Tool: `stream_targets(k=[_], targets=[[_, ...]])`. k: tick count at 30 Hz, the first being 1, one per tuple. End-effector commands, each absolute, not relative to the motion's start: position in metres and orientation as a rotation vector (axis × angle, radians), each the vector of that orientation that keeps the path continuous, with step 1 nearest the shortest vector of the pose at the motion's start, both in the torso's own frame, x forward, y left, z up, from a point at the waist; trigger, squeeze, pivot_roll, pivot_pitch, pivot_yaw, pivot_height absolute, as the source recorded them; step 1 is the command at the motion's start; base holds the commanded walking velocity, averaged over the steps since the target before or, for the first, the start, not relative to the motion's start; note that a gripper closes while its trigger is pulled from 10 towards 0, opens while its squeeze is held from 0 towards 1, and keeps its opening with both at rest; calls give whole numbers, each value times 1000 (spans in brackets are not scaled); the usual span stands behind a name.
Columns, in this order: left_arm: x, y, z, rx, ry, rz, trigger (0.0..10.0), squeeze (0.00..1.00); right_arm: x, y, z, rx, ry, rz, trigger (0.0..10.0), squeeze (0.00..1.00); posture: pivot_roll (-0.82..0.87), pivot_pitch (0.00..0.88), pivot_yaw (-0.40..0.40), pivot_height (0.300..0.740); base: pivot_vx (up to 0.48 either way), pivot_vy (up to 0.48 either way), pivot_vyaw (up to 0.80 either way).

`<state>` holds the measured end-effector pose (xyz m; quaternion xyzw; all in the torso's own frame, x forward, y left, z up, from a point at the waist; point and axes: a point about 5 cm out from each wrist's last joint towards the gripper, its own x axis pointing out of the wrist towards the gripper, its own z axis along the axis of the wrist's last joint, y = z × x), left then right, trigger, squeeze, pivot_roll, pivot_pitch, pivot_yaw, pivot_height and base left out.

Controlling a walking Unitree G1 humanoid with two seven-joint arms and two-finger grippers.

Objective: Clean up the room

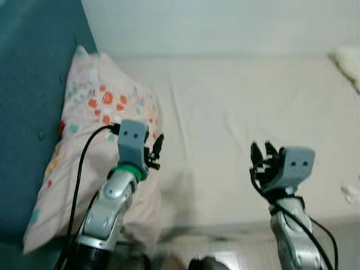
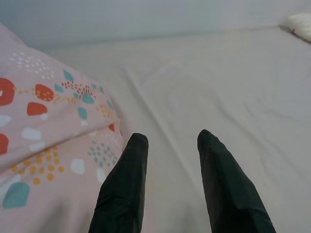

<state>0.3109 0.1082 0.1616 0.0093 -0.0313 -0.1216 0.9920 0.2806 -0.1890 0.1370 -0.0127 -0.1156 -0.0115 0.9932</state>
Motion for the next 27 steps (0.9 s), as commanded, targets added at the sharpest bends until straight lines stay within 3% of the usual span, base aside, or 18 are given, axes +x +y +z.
stream_targets(k=[1, 14, 27], targets=[[310, 108, 151, 22, -35, -229, 10000, 0, 277, -190, 126, -27, -197, -41, 10000, 0, -37, 83, 7, 740, 0, 0, 0], [306, 104, 142, 95, -48, -243, 10000, 0, 272, -180, 106, -11, -160, -32, 10000, 0, -37, 83, 7, 740, 0, 0, 0], [304, 100, 141, 127, -63, -259, 10000, 0, 276, -180, 107, -6, -176, -29, 10000, 0, -31, 83, 18, 740, -281, 0, 0]])
